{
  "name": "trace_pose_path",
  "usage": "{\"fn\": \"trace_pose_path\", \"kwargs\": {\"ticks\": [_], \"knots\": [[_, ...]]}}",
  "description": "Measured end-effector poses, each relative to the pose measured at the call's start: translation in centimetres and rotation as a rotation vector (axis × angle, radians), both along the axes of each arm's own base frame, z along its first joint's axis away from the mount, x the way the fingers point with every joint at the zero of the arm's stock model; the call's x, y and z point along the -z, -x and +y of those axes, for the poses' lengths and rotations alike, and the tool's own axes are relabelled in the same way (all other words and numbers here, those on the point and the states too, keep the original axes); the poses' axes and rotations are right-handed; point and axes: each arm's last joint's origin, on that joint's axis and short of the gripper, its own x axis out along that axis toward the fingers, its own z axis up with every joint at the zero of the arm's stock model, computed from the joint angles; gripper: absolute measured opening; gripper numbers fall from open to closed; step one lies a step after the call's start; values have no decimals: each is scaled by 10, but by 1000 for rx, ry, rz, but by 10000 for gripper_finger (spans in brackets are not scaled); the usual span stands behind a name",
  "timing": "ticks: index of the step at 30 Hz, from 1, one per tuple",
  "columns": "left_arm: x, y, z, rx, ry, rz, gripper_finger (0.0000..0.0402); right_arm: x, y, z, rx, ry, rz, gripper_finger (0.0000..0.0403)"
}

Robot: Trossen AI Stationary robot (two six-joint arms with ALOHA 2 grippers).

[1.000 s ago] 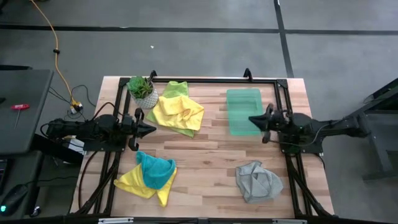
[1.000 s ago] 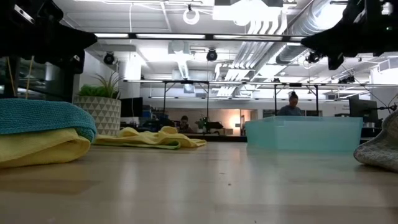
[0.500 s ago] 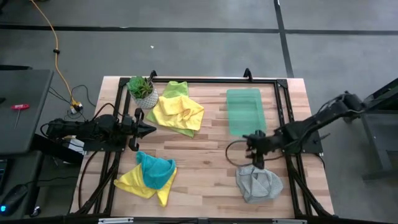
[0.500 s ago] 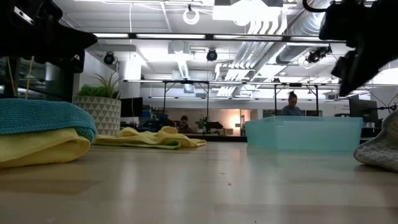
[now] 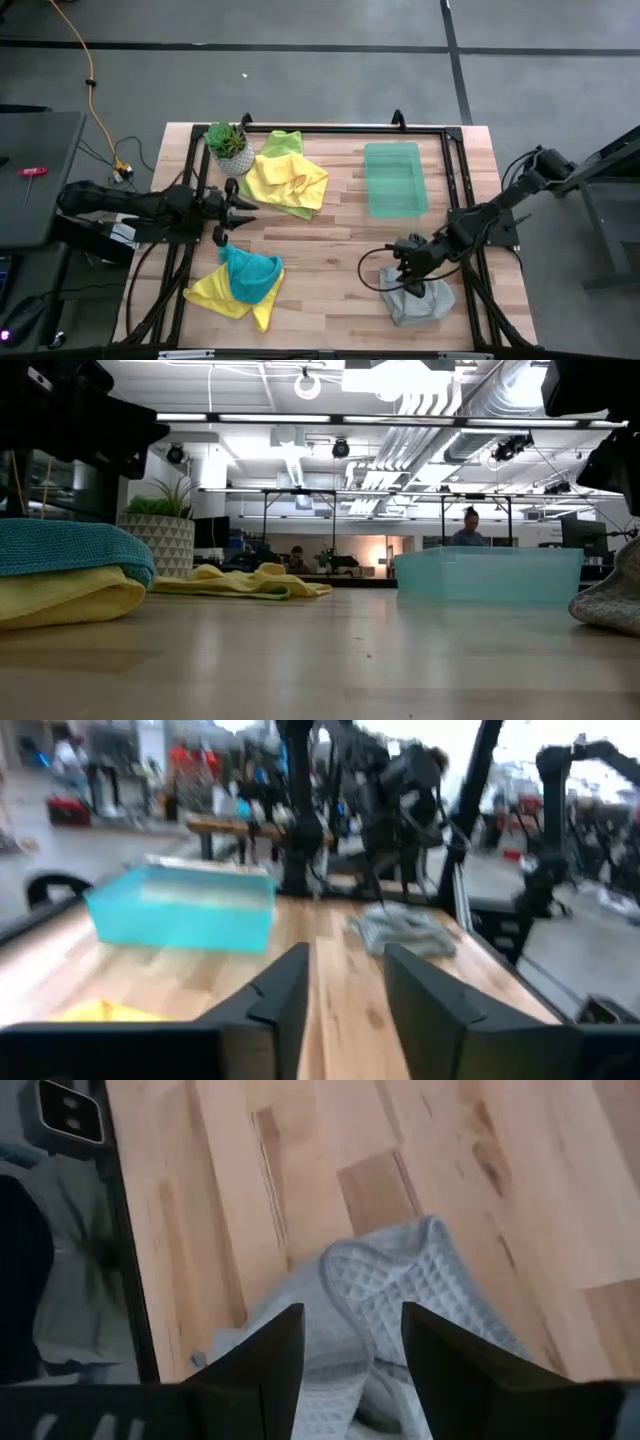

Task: Fold microfiber towels
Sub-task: Fold the gray microfiber cloth

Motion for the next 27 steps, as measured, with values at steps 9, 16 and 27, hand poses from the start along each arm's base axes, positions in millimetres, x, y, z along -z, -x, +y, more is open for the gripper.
{"fn": "trace_pose_path", "kwargs": {"ticks": [9, 16, 27], "knots": [[-20, -35, -18, 105, -55, 95, 204, 26, -5, 13, -20, 15, 126, 161], [-21, -65, -37, 164, -120, 206, 203, 43, -10, 21, -51, 12, 183, 160], [-25, -107, -69, 240, -181, 249, 199, 37, -14, 24, -112, 30, 164, 65]]}}
